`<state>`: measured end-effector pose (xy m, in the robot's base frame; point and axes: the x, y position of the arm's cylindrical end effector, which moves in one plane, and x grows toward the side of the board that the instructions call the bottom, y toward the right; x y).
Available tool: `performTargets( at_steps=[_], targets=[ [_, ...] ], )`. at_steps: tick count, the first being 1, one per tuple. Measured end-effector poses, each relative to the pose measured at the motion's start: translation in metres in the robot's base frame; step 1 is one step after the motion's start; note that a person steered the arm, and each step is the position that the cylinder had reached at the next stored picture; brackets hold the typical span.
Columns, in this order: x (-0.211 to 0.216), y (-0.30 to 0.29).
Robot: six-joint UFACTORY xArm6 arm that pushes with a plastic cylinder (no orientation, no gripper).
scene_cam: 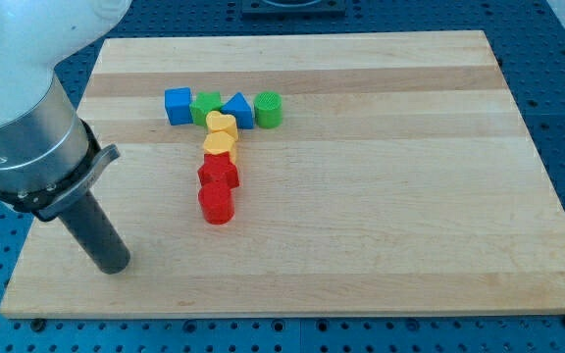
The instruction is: Slide the red circle towards the top right
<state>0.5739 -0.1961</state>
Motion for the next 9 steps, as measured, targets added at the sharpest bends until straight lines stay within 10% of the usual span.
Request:
performTargets(
  at_steps=[2,9],
  targets=[
    [-0.044,-0.016],
    [-0.126,0.225]
  ],
)
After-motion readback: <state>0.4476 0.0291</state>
